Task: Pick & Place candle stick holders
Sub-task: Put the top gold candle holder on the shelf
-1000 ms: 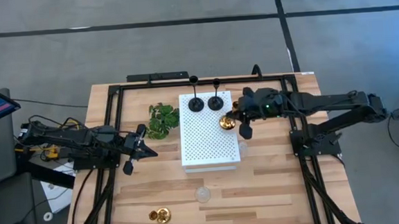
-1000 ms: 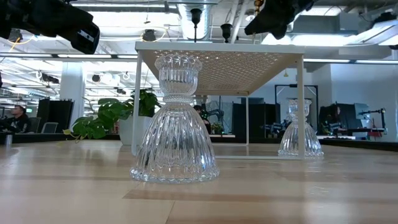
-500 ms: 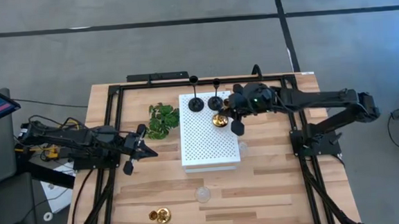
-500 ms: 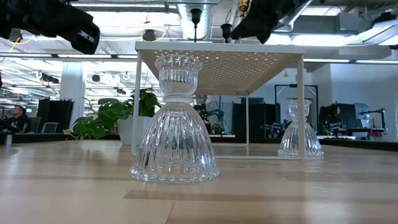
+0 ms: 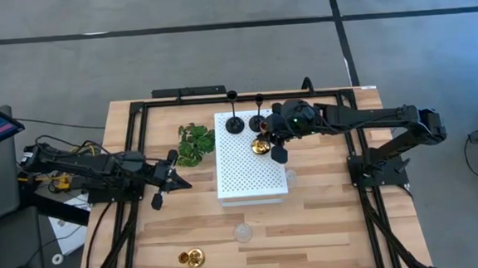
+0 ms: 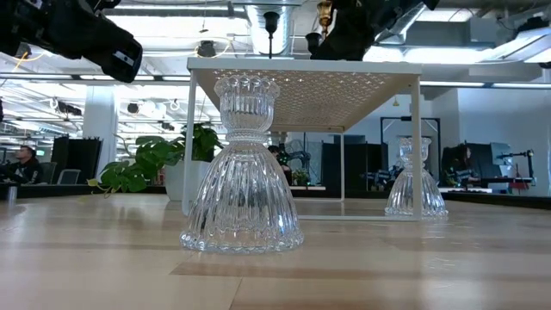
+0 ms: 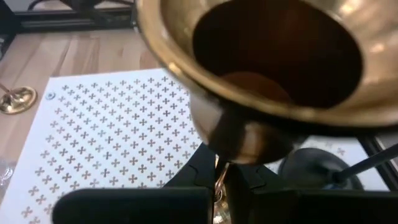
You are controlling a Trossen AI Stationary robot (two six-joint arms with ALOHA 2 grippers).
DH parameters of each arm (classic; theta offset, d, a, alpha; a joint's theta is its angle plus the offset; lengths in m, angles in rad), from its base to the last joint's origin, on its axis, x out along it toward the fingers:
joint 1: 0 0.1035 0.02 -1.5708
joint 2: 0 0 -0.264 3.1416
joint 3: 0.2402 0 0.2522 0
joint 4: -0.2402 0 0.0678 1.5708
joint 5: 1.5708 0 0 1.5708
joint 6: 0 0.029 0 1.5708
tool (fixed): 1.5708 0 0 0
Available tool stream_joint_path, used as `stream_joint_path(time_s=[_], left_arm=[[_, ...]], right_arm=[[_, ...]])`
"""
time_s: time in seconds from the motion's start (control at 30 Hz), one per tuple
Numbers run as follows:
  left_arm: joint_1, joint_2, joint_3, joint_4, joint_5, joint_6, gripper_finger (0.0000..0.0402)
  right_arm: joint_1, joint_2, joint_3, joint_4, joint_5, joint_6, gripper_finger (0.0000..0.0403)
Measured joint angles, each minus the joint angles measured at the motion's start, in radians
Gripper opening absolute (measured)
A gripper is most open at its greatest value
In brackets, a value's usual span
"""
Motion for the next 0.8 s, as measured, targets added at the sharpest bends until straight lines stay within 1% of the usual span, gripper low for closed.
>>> stream_joint_path(time_s=[0.17,0.27,0.57,0.8], left_arm=[[0.000,0.000,0.000,0.006,0.000,0.000,0.0007],[0.000,-0.001,0.000,0.008,0.000,0.000,0.0007],[0.000,-0.001,0.000,0.013,0.000,0.000,0.0007],[0.000,-0.001,0.000,0.013,0.000,0.000,0.0007]], right_arm=[[-0.005,0.000,0.000,-0.003,-0.001,0.000,0.0001],[-0.009,0.001,0.000,-0.005,-0.026,0.000,0.0002],[-0.009,0.002,0.000,-0.007,-0.029,0.000,0.0005],[-0.009,0.002,0.000,-0.005,-0.029,0.000,0.0033]])
